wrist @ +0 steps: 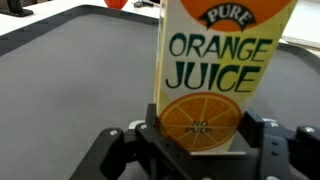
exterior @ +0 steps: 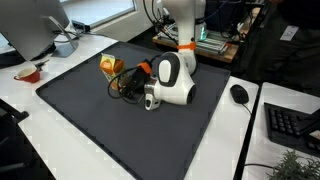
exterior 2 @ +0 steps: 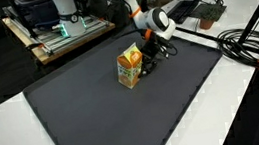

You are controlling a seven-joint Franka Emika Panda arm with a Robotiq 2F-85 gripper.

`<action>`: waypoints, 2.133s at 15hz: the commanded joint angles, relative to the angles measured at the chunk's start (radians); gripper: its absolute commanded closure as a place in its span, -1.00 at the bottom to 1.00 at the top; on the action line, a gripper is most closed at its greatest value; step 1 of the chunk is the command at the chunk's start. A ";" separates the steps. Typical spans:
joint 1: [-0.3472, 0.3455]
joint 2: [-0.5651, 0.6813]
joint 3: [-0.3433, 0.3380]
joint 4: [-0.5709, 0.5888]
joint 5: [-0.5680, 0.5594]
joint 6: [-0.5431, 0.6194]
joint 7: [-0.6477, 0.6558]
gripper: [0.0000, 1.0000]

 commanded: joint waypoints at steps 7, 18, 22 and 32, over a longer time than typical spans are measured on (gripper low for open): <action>0.014 -0.165 0.019 -0.143 0.013 -0.002 0.106 -0.05; 0.016 -0.150 0.015 -0.119 0.006 -0.004 0.100 -0.55; 0.016 -0.150 0.015 -0.119 0.006 -0.004 0.100 -0.55; 0.016 -0.150 0.015 -0.119 0.006 -0.004 0.100 -0.55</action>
